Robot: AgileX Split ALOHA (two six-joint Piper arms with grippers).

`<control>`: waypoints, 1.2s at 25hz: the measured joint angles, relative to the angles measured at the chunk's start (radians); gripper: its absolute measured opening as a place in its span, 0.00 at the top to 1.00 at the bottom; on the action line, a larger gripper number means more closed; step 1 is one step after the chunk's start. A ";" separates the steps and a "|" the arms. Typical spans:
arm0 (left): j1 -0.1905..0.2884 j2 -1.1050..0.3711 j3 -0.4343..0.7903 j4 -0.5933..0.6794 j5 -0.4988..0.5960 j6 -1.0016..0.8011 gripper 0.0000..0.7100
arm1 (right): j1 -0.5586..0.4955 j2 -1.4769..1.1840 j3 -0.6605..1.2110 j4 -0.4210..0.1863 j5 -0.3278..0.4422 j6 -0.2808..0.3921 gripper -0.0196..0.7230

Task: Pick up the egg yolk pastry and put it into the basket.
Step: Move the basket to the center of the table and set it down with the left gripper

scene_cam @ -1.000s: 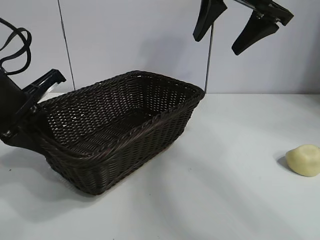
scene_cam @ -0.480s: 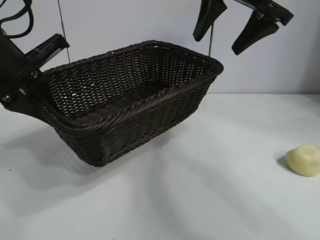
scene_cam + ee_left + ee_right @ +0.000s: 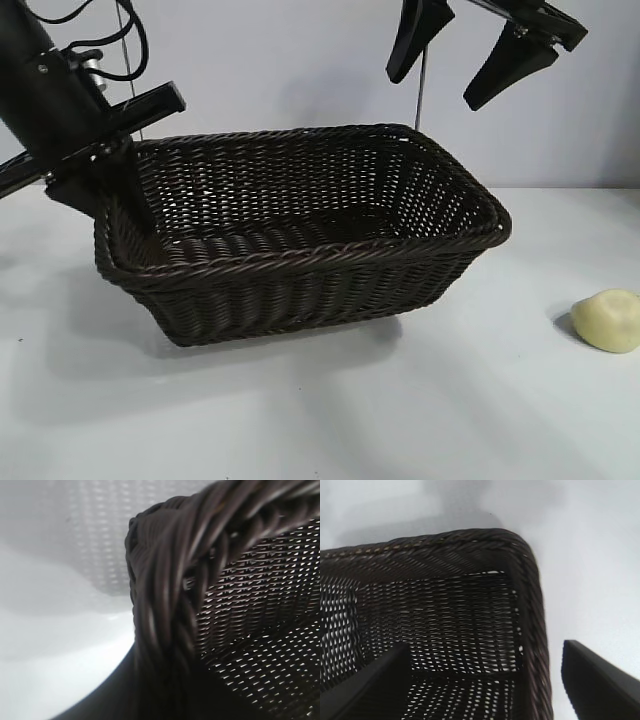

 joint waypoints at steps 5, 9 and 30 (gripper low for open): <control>0.008 0.056 -0.087 0.005 0.030 0.071 0.86 | 0.000 0.000 0.000 0.000 0.000 0.000 0.18; 0.032 0.078 -0.103 0.005 0.030 0.084 0.86 | 0.000 0.000 0.000 0.000 0.000 0.000 0.18; 0.062 0.198 -0.106 -0.016 0.007 0.122 0.86 | 0.000 0.000 0.000 0.000 0.000 0.000 0.18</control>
